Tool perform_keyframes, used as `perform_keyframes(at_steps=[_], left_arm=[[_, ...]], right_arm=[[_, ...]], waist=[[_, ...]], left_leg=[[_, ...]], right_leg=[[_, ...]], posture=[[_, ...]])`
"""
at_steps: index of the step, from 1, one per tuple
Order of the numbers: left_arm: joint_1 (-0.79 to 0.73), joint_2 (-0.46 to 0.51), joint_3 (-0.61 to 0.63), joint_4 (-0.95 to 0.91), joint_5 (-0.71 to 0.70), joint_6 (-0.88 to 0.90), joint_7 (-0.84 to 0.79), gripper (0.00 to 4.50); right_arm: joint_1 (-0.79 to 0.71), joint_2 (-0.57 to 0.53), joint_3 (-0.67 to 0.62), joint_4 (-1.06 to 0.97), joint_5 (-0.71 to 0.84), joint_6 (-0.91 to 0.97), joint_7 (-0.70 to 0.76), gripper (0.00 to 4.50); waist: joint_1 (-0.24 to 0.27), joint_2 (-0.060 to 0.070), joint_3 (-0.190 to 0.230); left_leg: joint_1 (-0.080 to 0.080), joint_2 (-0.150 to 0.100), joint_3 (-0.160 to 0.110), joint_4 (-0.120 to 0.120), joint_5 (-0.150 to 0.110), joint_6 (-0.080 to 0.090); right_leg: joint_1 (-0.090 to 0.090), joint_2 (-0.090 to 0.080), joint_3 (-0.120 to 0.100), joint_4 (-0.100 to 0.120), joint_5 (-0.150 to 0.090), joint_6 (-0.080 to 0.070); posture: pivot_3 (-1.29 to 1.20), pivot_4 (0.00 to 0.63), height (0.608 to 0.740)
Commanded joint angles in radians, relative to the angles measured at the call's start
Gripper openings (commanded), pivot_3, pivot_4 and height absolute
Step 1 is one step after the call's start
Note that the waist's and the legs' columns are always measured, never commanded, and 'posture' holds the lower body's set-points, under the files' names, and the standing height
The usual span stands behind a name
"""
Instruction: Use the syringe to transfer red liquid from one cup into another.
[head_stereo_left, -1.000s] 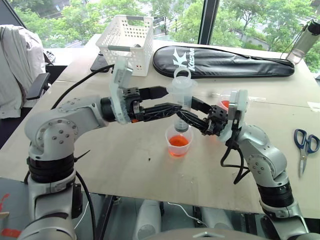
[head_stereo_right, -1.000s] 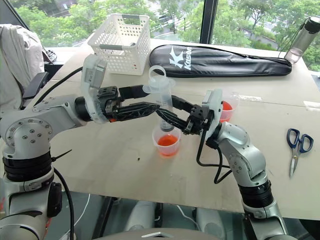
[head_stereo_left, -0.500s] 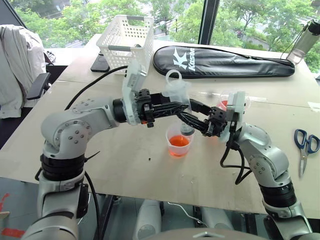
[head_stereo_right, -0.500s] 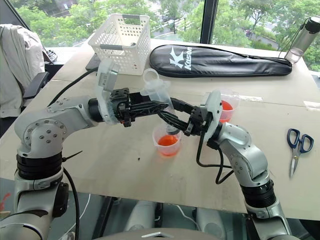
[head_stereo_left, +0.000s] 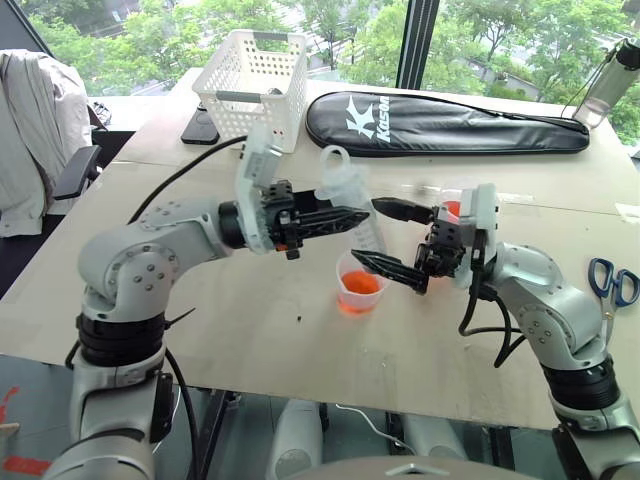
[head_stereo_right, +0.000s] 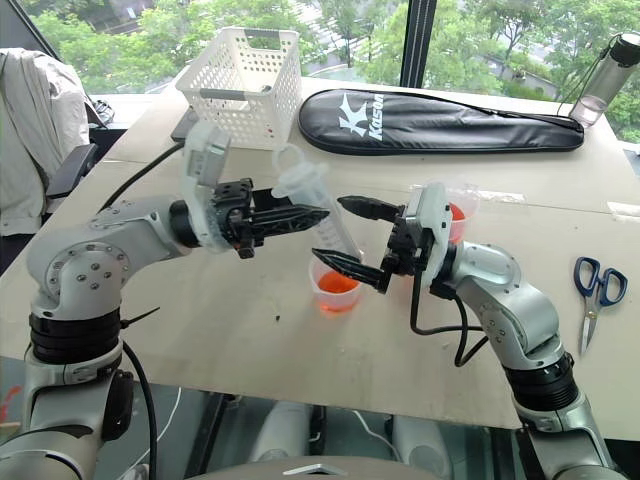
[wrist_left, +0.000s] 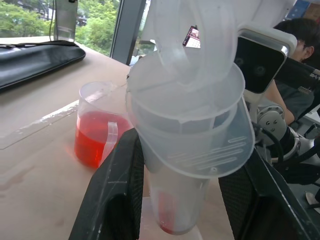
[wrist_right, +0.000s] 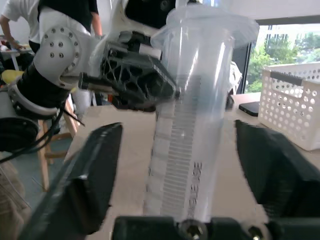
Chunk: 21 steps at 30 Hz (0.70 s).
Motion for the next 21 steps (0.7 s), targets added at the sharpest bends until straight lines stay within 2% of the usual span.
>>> perform_keyframes(at_steps=[1, 4, 8, 11, 18, 21], left_arm=[[-0.009, 0.020, 0.021, -0.013, 0.010, -0.034, -0.025, 1.48], [-0.012, 0.030, 0.028, -0.003, 0.019, -0.041, -0.032, 1.48], [-0.021, 0.054, 0.049, 0.016, 0.016, -0.041, -0.044, 1.48], [-0.035, 0.079, 0.076, 0.046, 0.003, -0.027, -0.049, 1.48], [-0.111, 0.145, 0.248, 0.212, -0.180, 0.142, 0.033, 1.48], [-0.115, 0.225, 0.309, 0.293, -0.243, 0.252, 0.060, 1.48]], right_arm=[[-0.002, -0.018, -0.046, -0.043, -0.017, -0.028, -0.008, 4.50], [0.008, -0.025, -0.066, -0.057, -0.034, -0.046, -0.026, 4.50], [0.026, -0.056, -0.111, -0.116, 0.017, -0.012, -0.025, 4.50], [0.038, -0.129, -0.164, -0.158, 0.063, 0.038, -0.010, 4.50], [0.131, -0.281, -0.326, -0.209, 0.196, 0.082, 0.058, 4.50], [0.197, -0.323, -0.384, -0.232, 0.225, 0.089, 0.068, 4.50]], waist=[[0.000, 0.000, 0.000], [0.001, 0.000, 0.000], [0.001, 0.000, 0.000], [0.001, 0.000, 0.000], [0.002, -0.001, 0.000], [-0.002, -0.001, 0.001]], left_leg=[[0.000, 0.000, 0.000, 0.000, 0.000, 0.000], [0.000, 0.000, 0.000, 0.000, 0.000, 0.000], [0.000, 0.000, 0.000, 0.000, 0.000, 0.000], [0.000, 0.000, 0.000, 0.000, 0.000, 0.000], [0.000, 0.000, 0.000, 0.000, 0.000, 0.000], [0.000, 0.000, 0.000, -0.001, 0.000, 0.000]], right_leg=[[0.000, 0.000, 0.000, 0.000, 0.000, 0.000], [0.000, 0.000, 0.000, 0.000, 0.000, 0.000], [0.000, 0.000, 0.000, 0.000, 0.000, 0.000], [0.000, 0.000, 0.000, -0.001, 0.000, 0.000], [0.000, 0.000, -0.001, -0.001, 0.000, 0.000], [0.000, 0.000, -0.001, -0.001, 0.000, 0.000]], posture=[[0.00, 0.150, 0.724], [0.00, 0.150, 0.724], [0.00, 0.150, 0.724], [0.00, 0.150, 0.724], [0.00, 0.150, 0.724], [0.00, 0.150, 0.724]])
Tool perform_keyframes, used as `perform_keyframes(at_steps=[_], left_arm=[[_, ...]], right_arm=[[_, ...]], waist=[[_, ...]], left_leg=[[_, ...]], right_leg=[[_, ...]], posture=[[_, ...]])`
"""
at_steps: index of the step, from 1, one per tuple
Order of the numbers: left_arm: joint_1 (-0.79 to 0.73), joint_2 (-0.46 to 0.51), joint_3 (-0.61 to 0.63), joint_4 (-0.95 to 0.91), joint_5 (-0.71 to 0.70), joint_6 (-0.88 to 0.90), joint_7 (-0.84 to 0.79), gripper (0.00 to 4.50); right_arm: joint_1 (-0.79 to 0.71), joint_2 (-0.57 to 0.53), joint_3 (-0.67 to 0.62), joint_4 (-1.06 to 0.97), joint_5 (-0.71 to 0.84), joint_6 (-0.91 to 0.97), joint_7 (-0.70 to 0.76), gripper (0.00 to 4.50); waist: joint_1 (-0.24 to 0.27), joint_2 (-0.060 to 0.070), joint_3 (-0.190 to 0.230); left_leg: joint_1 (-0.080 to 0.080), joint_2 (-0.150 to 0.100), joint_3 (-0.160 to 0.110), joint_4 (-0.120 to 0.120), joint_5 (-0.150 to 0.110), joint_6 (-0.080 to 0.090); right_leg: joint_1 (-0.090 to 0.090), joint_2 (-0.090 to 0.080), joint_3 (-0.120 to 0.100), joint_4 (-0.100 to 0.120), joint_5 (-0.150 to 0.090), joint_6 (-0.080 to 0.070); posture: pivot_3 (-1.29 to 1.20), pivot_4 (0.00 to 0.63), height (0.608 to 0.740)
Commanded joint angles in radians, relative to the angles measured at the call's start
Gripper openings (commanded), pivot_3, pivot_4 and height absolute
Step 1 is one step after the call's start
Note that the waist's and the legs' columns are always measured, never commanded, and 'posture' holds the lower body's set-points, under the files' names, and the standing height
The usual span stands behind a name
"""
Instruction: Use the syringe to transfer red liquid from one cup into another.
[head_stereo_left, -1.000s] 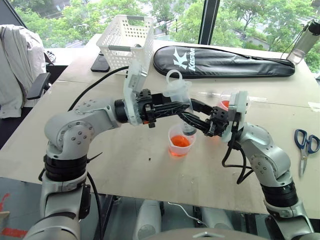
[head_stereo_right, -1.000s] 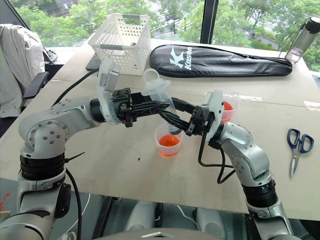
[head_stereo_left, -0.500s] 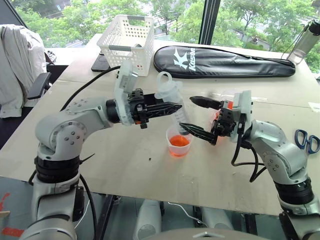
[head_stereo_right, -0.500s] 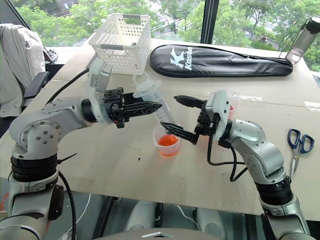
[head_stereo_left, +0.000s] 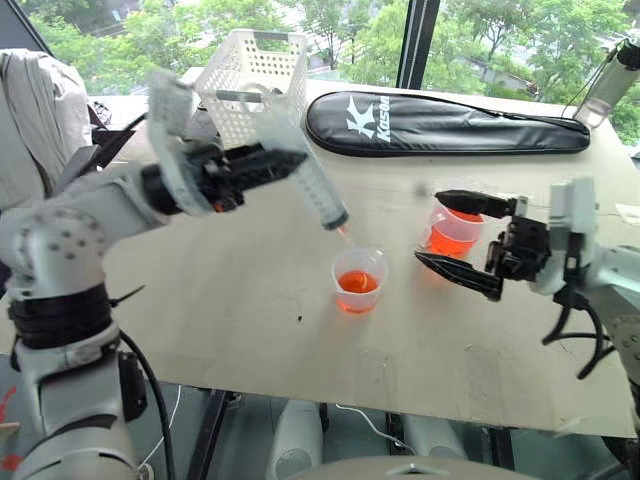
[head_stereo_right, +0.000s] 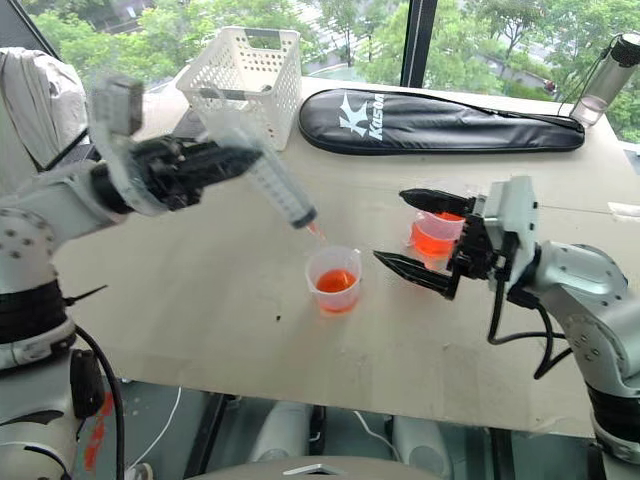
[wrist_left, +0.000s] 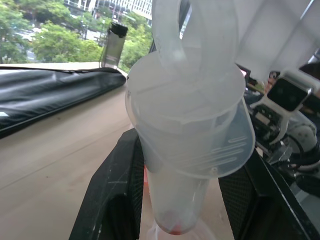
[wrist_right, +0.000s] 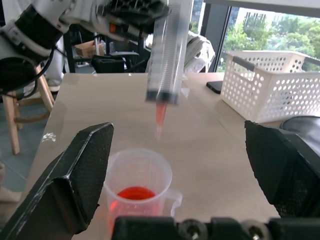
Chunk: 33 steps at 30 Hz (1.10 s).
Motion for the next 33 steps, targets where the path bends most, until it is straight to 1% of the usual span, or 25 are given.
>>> perform_keyframes(at_steps=[1, 2, 5, 7, 9, 11, 12, 14, 16, 19, 24, 26, 29, 32, 33], left_arm=[[-0.016, 0.104, 0.091, 0.077, -0.093, 0.132, 0.021, 1.48], [-0.016, 0.125, 0.096, 0.091, -0.104, 0.159, 0.022, 1.48], [-0.055, 0.241, 0.066, 0.205, -0.077, 0.260, -0.012, 1.48], [-0.084, 0.325, -0.017, 0.277, -0.020, 0.324, -0.056, 1.48], [-0.087, 0.384, -0.121, 0.297, 0.043, 0.338, -0.127, 1.48], [-0.092, 0.414, -0.235, 0.296, 0.111, 0.326, -0.192, 1.48], [-0.107, 0.410, -0.309, 0.300, 0.156, 0.308, -0.234, 1.48], [-0.173, 0.350, -0.431, 0.354, 0.221, 0.304, -0.298, 1.48], [-0.218, 0.323, -0.511, 0.398, 0.280, 0.287, -0.361, 1.48], [-0.275, 0.254, -0.702, 0.494, 0.441, 0.183, -0.480, 1.48], [-0.372, 0.111, -0.895, 0.701, 0.659, 0.026, -0.651, 1.48], [-0.396, 0.067, -0.937, 0.773, 0.724, -0.016, -0.708, 1.48], [-0.430, -0.001, -0.955, 0.878, 0.804, -0.068, -0.741, 1.48], [-0.433, -0.031, -0.960, 0.936, 0.871, -0.123, -0.764, 1.48], [-0.430, -0.036, -0.957, 0.945, 0.887, -0.133, -0.770, 2.50]], right_arm=[[0.056, -0.040, -0.092, -0.058, 0.045, 0.002, 0.013, 4.50], [0.068, -0.045, -0.101, -0.062, 0.046, -0.001, 0.012, 4.50], [0.130, -0.064, -0.146, -0.074, 0.054, -0.003, 0.019, 4.50], [0.166, -0.074, -0.171, -0.084, 0.063, -0.003, 0.026, 4.50], [0.198, -0.084, -0.191, -0.094, 0.074, -0.003, 0.038, 4.50], [0.225, -0.099, -0.203, -0.100, 0.084, 0.004, 0.056, 4.50], [0.248, -0.110, -0.214, -0.105, 0.102, 0.012, 0.075, 4.50], [0.291, -0.120, -0.235, -0.123, 0.102, -0.004, 0.105, 4.50], [0.305, -0.123, -0.242, -0.134, 0.104, -0.013, 0.108, 4.50], [0.358, -0.126, -0.276, -0.173, 0.101, -0.028, 0.125, 4.50], [0.455, -0.136, -0.331, -0.223, 0.093, -0.034, 0.135, 4.50], [0.476, -0.133, -0.340, -0.238, 0.096, -0.035, 0.119, 4.50], [0.506, -0.124, -0.346, -0.263, 0.099, -0.037, 0.102, 4.50], [0.531, -0.118, -0.350, -0.285, 0.104, -0.041, 0.085, 4.50], [0.538, -0.116, -0.350, -0.289, 0.106, -0.042, 0.080, 4.50]], waist=[[-0.002, 0.000, 0.000], [-0.002, -0.001, 0.001], [0.000, -0.002, 0.001], [0.002, -0.004, 0.002], [0.003, -0.004, 0.002], [0.007, -0.003, 0.002], [0.010, -0.003, 0.002], [0.020, -0.003, 0.002], [0.026, -0.004, 0.003], [0.028, -0.004, 0.003], [0.029, -0.004, 0.003], [0.025, -0.004, 0.003], [0.021, -0.004, 0.003], [0.019, -0.004, 0.003], [0.017, -0.004, 0.003]], left_leg=[[0.000, 0.000, 0.000, 0.000, 0.000, 0.000], [0.000, 0.000, 0.000, -0.001, 0.000, 0.000], [0.000, 0.000, 0.000, -0.001, 0.000, 0.000], [0.000, 0.000, 0.000, -0.001, 0.000, 0.000], [0.000, 0.000, 0.000, -0.001, 0.000, 0.000], [0.000, -0.001, 0.002, -0.001, 0.000, 0.000], [0.000, -0.001, 0.002, -0.001, 0.000, 0.000], [0.000, -0.001, 0.002, -0.001, 0.000, 0.000], [-0.001, -0.001, 0.002, -0.001, 0.000, 0.000], [-0.002, -0.001, 0.002, -0.001, 0.000, 0.000], [-0.004, -0.001, 0.001, -0.001, 0.000, 0.000], [-0.005, -0.001, 0.000, 0.000, 0.000, 0.000], [-0.005, -0.001, 0.000, 0.001, 0.000, 0.000], [-0.005, 0.000, -0.001, 0.001, 0.000, 0.000], [-0.004, 0.000, -0.001, 0.001, 0.000, 0.000]], right_leg=[[0.000, 0.000, 0.000, 0.000, 0.000, 0.000], [0.000, 0.000, 0.000, 0.000, 0.000, 0.000], [-0.001, 0.000, 0.000, 0.000, -0.001, 0.001], [-0.001, 0.000, -0.001, 0.000, -0.002, 0.003], [-0.001, -0.001, -0.001, 0.000, -0.002, 0.003], [-0.001, -0.003, -0.001, -0.001, -0.002, 0.003], [-0.001, -0.003, -0.001, -0.002, -0.002, 0.002], [-0.001, -0.004, -0.001, -0.002, 0.000, -0.001], [-0.002, -0.003, -0.002, -0.002, 0.000, -0.001], [-0.003, -0.003, -0.001, -0.002, 0.000, -0.001], [-0.003, -0.001, -0.001, -0.003, 0.000, -0.001], [-0.003, -0.001, -0.002, -0.004, 0.000, -0.001], [-0.003, -0.001, -0.001, -0.004, 0.000, -0.001], [-0.003, -0.001, -0.002, -0.003, 0.000, -0.001], [-0.003, 0.000, -0.002, -0.003, 0.000, -0.001]], posture=[[0.00, 0.150, 0.724], [0.00, 0.150, 0.724], [0.00, 0.150, 0.724], [0.00, 0.150, 0.724], [0.00, 0.150, 0.724], [0.00, 0.150, 0.724], [0.00, 0.150, 0.724], [0.00, 0.150, 0.724], [0.00, 0.150, 0.724], [0.00, 0.150, 0.724], [0.00, 0.150, 0.724], [0.00, 0.150, 0.724], [0.00, 0.150, 0.724], [0.00, 0.150, 0.724], [0.00, 0.150, 0.724]])
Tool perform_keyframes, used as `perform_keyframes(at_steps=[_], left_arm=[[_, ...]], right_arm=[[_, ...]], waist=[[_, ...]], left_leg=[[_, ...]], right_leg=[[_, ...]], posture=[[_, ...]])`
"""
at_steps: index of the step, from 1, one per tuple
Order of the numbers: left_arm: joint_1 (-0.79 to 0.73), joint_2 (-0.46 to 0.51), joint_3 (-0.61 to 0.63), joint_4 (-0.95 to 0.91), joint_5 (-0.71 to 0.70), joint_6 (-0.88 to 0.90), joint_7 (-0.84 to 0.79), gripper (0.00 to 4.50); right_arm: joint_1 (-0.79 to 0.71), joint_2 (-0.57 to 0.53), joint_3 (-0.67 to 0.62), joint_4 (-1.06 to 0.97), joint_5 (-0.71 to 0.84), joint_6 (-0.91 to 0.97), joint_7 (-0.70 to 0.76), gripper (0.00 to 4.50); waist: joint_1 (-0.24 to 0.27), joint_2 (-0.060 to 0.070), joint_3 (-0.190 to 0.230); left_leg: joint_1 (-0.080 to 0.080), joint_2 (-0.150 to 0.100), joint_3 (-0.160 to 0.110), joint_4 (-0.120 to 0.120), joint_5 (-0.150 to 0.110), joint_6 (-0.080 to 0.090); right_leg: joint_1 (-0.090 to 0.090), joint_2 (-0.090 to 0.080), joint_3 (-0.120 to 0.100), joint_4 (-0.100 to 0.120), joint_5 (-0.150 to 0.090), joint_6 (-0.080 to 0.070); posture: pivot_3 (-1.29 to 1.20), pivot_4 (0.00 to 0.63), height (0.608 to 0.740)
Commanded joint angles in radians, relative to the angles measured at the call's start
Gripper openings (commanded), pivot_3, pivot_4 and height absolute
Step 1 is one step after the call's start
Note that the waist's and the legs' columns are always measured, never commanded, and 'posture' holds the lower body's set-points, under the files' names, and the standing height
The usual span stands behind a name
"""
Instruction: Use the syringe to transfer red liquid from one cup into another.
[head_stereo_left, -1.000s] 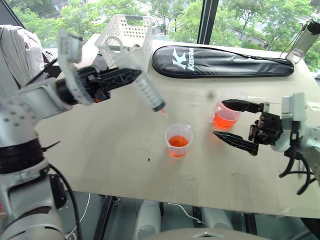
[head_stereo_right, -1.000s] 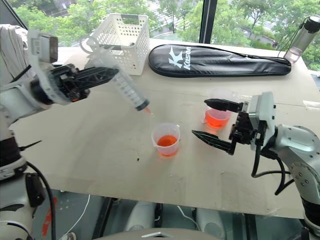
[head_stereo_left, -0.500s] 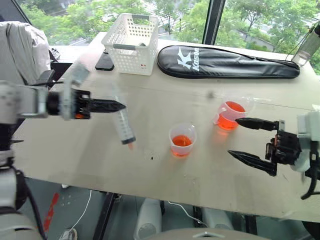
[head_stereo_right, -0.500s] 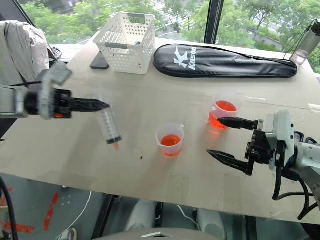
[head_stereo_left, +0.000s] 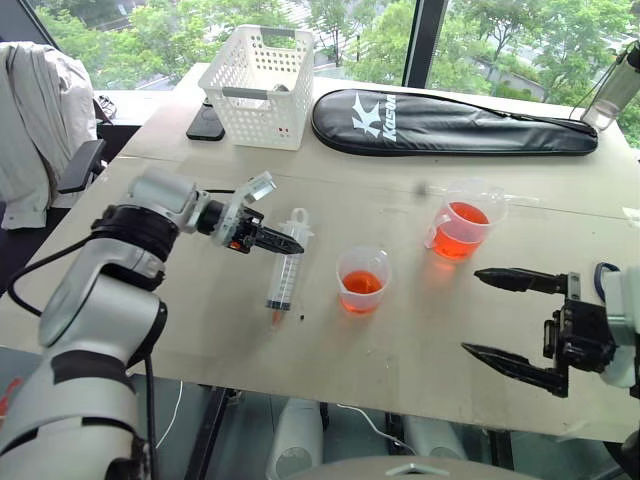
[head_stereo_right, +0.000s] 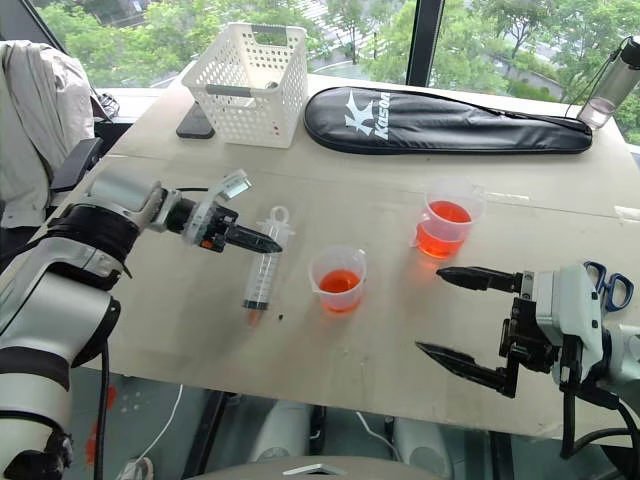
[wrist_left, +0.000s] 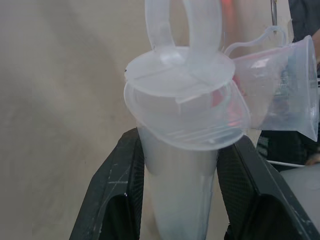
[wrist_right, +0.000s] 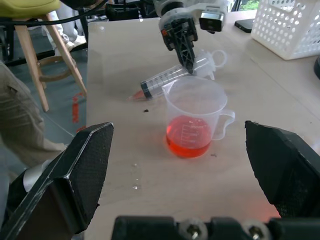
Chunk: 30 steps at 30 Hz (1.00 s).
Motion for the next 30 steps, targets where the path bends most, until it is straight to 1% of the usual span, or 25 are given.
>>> perform_keyframes(at_steps=[1, 3, 4, 5, 7, 8, 9, 10, 11, 12, 13, 15, 18, 20, 22, 25, 27, 29, 30], left_arm=[[0.013, 0.004, -0.009, 0.038, 0.103, -0.059, -0.003, 2.83], [0.014, -0.005, 0.063, 0.042, 0.091, -0.040, 0.024, 3.79], [0.013, 0.001, 0.115, 0.031, 0.069, -0.006, 0.043, 4.18], [0.027, 0.017, 0.148, -0.005, 0.059, 0.010, 0.051, 4.40], [0.122, 0.095, 0.237, -0.213, 0.010, 0.056, 0.076, 4.40], [0.169, 0.120, 0.301, -0.311, -0.024, 0.098, 0.106, 4.40], [0.225, 0.126, 0.397, -0.409, -0.054, 0.123, 0.172, 4.40], [0.315, 0.080, 0.574, -0.537, -0.084, 0.062, 0.296, 4.40], [0.388, 0.035, 0.720, -0.644, -0.114, 0.040, 0.391, 4.40], [0.446, 0.001, 0.825, -0.736, -0.128, 0.063, 0.473, 4.40], [0.506, -0.037, 0.906, -0.828, -0.143, 0.058, 0.539, 4.40], [0.621, -0.108, 1.005, -1.010, -0.173, 0.038, 0.631, 4.40], [0.799, -0.204, 1.092, -1.213, -0.192, -0.037, 0.734, 4.40], [0.875, -0.250, 1.132, -1.275, -0.209, -0.093, 0.772, 4.40], [1.019, -0.265, 1.191, -1.315, -0.209, -0.139, 0.772, 4.40], [1.171, -0.260, 1.247, -1.336, -0.214, -0.216, 0.753, 4.40], [1.310, -0.258, 1.284, -1.297, -0.177, -0.328, 0.705, 4.40], [1.394, -0.253, 1.301, -1.257, -0.170, -0.389, 0.684, 4.40], [1.413, -0.250, 1.306, -1.249, -0.178, -0.400, 0.684, 4.40]], right_arm=[[0.022, 0.011, -0.036, -0.043, 0.015, -0.021, -0.019, 4.50], [0.037, 0.021, -0.035, -0.044, 0.020, -0.023, -0.032, 4.50], [0.049, 0.033, -0.038, -0.042, 0.018, -0.026, -0.043, 4.50], [0.060, 0.042, -0.040, -0.041, 0.010, -0.031, -0.050, 4.50], [0.110, 0.064, -0.051, -0.048, -0.034, -0.052, -0.045, 4.50], [0.134, 0.074, -0.056, -0.053, -0.044, -0.058, -0.043, 4.50], [0.158, 0.088, -0.064, -0.056, -0.049, -0.068, -0.043, 4.50], [0.178, 0.108, -0.064, -0.051, -0.068, -0.086, -0.047, 4.50], [0.195, 0.120, -0.061, -0.043, -0.088, -0.101, -0.046, 4.50], [0.207, 0.130, -0.056, -0.030, -0.113, -0.117, -0.041, 4.50], [0.215, 0.135, -0.049, -0.012, -0.135, -0.128, -0.035, 4.50], [0.220, 0.143, -0.039, 0.037, -0.167, -0.150, -0.023, 4.50], [0.219, 0.142, -0.060, 0.146, -0.205, -0.190, 0.019, 4.50], [0.222, 0.135, -0.081, 0.205, -0.215, -0.209, 0.050, 4.50], [0.241, 0.119, -0.125, 0.294, -0.241, -0.241, 0.098, 4.50], [0.257, 0.111, -0.175, 0.375, -0.264, -0.279, 0.139, 4.50], [0.279, 0.115, -0.218, 0.432, -0.276, -0.313, 0.170, 4.50], [0.299, 0.116, -0.246, 0.479, -0.289, -0.342, 0.198, 4.50], [0.306, 0.116, -0.257, 0.495, -0.291, -0.349, 0.207, 4.50]], waist=[[-0.006, 0.000, 0.000], [-0.010, 0.000, 0.000], [-0.010, 0.000, 0.000], [-0.010, 0.000, 0.000], [-0.015, 0.000, 0.000], [-0.018, 0.000, 0.000], [-0.019, 0.000, 0.000], [-0.019, 0.001, 0.000], [-0.016, 0.001, 0.000], [-0.012, 0.001, 0.000], [-0.012, 0.001, 0.000], [-0.012, 0.000, -0.001], [-0.014, 0.000, -0.001], [-0.012, 0.000, -0.002], [-0.012, 0.001, -0.002], [-0.015, 0.002, -0.003], [-0.016, 0.002, -0.003], [-0.016, 0.002, -0.003], [-0.013, 0.002, -0.003]], left_leg=[[0.000, 0.000, 0.000, 0.000, 0.000, 0.000], [0.000, 0.000, -0.001, 0.000, 0.000, 0.000], [0.000, 0.000, -0.001, 0.000, 0.000, 0.000], [0.000, 0.000, -0.002, 0.001, 0.000, 0.000], [-0.001, 0.000, -0.003, 0.002, 0.000, 0.000], [-0.001, 0.000, -0.002, 0.002, 0.000, 0.000], [-0.001, 0.001, -0.002, 0.002, 0.000, 0.000], [-0.001, 0.001, -0.002, 0.001, 0.000, 0.000], [-0.001, 0.001, -0.003, 0.001, 0.000, 0.000], [0.000, 0.003, -0.006, 0.000, 0.000, 0.000], [-0.001, 0.002, -0.007, 0.001, 0.000, 0.000], [0.000, 0.001, -0.007, 0.003, 0.000, 0.000], [0.005, 0.000, -0.003, 0.004, 0.000, 0.000], [0.007, 0.000, -0.003, 0.004, 0.000, 0.000], [0.006, 0.000, -0.004, 0.004, 0.000, 0.000], [0.007, 0.000, -0.003, 0.003, 0.000, 0.000], [0.006, 0.000, -0.003, 0.002, 0.000, 0.000], [0.006, 0.000, -0.002, 0.000, 0.000, 0.000], [0.006, 0.000, -0.002, 0.000, 0.000, -0.001]], right_leg=[[0.000, 0.000, 0.000, 0.000, 0.000, 0.000], [0.000, 0.000, 0.000, 0.001, 0.000, 0.000], [0.000, 0.000, -0.001, 0.001, 0.000, 0.000], [0.001, 0.000, -0.001, 0.001, 0.000, 0.000], [0.001, -0.001, -0.002, 0.001, 0.000, 0.000], [0.001, -0.001, -0.002, 0.001, 0.000, 0.000], [0.001, -0.001, -0.002, 0.001, 0.000, 0.000], [0.000, -0.001, -0.002, 0.001, 0.000, 0.000], [0.001, -0.002, -0.003, 0.000, 0.000, 0.000], [0.001, -0.004, -0.003, 0.001, 0.000, 0.001], [0.002, -0.005, -0.005, 0.002, 0.000, 0.001], [0.004, -0.005, -0.006, 0.002, 0.000, 0.001], [0.008, -0.005, -0.006, 0.002, 0.000, 0.001], [0.010, -0.005, -0.006, 0.001, 0.000, 0.000], [0.009, -0.005, -0.006, 0.002, 0.000, 0.000], [0.009, -0.005, -0.005, 0.001, 0.000, 0.000], [0.008, -0.005, -0.006, -0.001, 0.000, 0.000], [0.008, -0.005, -0.005, -0.004, 0.000, -0.001], [0.007, -0.005, -0.005, -0.004, 0.000, -0.001]], posture=[[0.00, 0.150, 0.724], [0.00, 0.150, 0.724], [0.00, 0.150, 0.724], [0.00, 0.150, 0.724], [0.00, 0.150, 0.724], [0.00, 0.150, 0.724], [0.00, 0.150, 0.724], [0.00, 0.150, 0.724], [0.00, 0.150, 0.724], [0.00, 0.150, 0.724], [0.00, 0.150, 0.724], [0.00, 0.150, 0.724], [0.00, 0.150, 0.724], [0.00, 0.150, 0.724], [0.00, 0.150, 0.724], [0.00, 0.150, 0.724], [0.00, 0.150, 0.724], [0.00, 0.150, 0.724], [0.00, 0.150, 0.724]])
